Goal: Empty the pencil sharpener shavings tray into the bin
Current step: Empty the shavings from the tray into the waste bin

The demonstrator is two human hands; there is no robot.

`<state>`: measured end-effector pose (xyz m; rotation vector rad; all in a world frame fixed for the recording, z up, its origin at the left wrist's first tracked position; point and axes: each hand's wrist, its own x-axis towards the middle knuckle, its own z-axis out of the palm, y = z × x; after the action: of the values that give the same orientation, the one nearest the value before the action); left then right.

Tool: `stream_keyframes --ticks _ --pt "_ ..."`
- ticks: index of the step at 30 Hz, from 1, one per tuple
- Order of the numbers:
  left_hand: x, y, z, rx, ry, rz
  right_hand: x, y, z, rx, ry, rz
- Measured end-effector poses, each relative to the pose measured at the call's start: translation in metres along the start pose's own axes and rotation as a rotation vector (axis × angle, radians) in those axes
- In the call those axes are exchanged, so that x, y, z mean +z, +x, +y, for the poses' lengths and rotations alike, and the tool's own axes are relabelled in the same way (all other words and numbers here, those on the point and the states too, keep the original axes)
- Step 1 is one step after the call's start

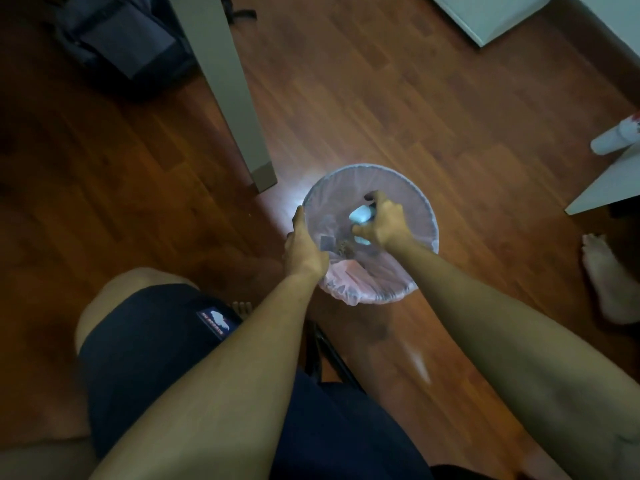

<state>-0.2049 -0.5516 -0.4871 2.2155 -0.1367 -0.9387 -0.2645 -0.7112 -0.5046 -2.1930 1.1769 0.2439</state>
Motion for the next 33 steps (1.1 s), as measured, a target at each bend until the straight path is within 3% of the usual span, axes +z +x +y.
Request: stream_keyframes --ticks 20,33 --pt "-0.002 -0.003 0.004 -0.015 -0.02 -0.03 0.006 -0.005 -0.008 -0.133 -0.117 -0.028" --pt "-0.014 -0.008 0.022 -0.036 0.081 0.083 -0.031 -0.022 -0.015 -0.116 -0.013 -0.016"
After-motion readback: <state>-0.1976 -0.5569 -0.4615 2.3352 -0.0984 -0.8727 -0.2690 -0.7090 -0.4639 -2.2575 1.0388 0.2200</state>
